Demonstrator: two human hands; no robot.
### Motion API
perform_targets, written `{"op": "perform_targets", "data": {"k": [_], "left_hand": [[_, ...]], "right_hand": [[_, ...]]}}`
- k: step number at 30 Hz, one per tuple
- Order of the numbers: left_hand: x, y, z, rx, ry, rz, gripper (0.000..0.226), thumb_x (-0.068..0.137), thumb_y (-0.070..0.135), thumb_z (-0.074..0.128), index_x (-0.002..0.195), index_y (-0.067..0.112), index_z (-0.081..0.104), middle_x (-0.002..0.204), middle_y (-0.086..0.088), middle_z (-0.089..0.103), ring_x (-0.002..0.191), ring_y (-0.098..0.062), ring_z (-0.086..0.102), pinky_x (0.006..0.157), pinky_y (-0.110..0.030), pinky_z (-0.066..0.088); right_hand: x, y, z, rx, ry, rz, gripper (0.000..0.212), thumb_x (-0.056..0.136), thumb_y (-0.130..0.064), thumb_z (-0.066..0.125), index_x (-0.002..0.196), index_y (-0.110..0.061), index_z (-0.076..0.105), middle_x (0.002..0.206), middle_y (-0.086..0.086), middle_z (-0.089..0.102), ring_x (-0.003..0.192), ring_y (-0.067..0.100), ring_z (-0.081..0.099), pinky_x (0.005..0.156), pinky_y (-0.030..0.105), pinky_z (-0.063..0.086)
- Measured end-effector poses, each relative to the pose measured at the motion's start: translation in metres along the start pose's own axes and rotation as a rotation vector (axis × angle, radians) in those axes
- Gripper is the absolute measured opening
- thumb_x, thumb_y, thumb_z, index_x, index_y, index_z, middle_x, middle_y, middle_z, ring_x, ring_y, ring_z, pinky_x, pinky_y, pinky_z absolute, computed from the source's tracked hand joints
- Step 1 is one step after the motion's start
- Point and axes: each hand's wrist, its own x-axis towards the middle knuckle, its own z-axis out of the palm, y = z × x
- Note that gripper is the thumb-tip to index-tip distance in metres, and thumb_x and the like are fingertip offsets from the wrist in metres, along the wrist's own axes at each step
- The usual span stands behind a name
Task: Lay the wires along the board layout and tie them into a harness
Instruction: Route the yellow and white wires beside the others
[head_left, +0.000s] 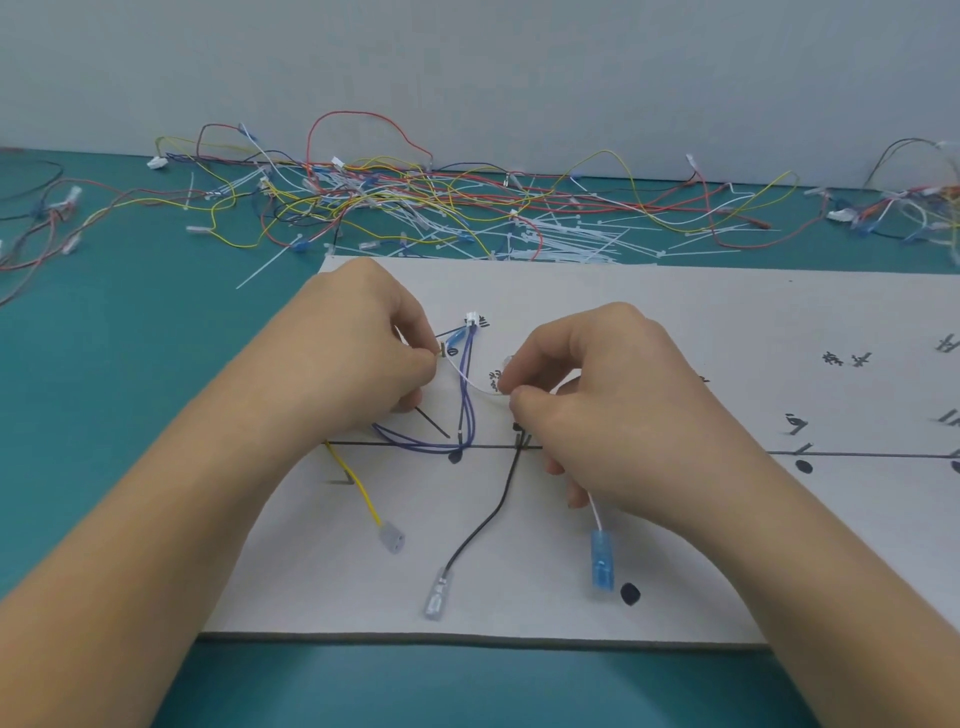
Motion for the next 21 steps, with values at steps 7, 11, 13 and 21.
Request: {"op": "perform_targets", "data": {"k": [7, 11, 13, 21], "left_hand": [[-0.006, 0.000, -0.008, 0.039, -0.093, -0.006, 0.021, 0.087, 0.012, 0.063, 0.070, 0.018, 0.075, 0.059, 0.006, 0.073, 0.028, -0.007, 0.045, 0.036, -0.016, 0.039], [-0.011, -0.003, -0.012, 0.072, -0.152, 0.034, 0.018, 0.086, 0.016, 0.064, 0.074, 0.020, 0.076, 0.062, 0.005, 0.074, 0.031, -0.012, 0.049, 0.042, -0.024, 0.047], [-0.014, -0.004, -0.014, 0.048, -0.205, 0.048, 0.015, 0.085, 0.020, 0.065, 0.076, 0.024, 0.077, 0.064, 0.002, 0.075, 0.034, -0.015, 0.051, 0.047, -0.030, 0.049], [-0.027, -0.012, -0.021, -0.186, -0.216, 0.041, 0.008, 0.085, 0.021, 0.076, 0.079, 0.024, 0.079, 0.065, -0.008, 0.075, 0.038, -0.018, 0.057, 0.039, -0.025, 0.044]], "right_hand": [[-0.001, 0.001, 0.007, 0.118, -0.101, 0.018, 0.020, 0.084, -0.002, 0.060, 0.074, -0.011, 0.074, 0.046, 0.002, 0.060, 0.033, 0.019, 0.058, 0.037, 0.027, 0.049], [-0.003, -0.002, 0.009, 0.311, -0.157, 0.039, 0.014, 0.084, 0.002, 0.065, 0.078, -0.006, 0.074, 0.055, 0.009, 0.065, 0.042, 0.023, 0.064, 0.044, 0.032, 0.055], [-0.005, -0.003, 0.009, 0.363, -0.194, 0.048, 0.012, 0.085, 0.005, 0.067, 0.080, -0.003, 0.073, 0.058, 0.010, 0.066, 0.044, 0.022, 0.066, 0.047, 0.030, 0.055], [-0.006, -0.005, 0.009, 0.334, -0.172, 0.038, 0.011, 0.085, 0.001, 0.075, 0.094, -0.003, 0.069, 0.062, 0.015, 0.071, 0.050, 0.027, 0.071, 0.048, 0.029, 0.055]]}}
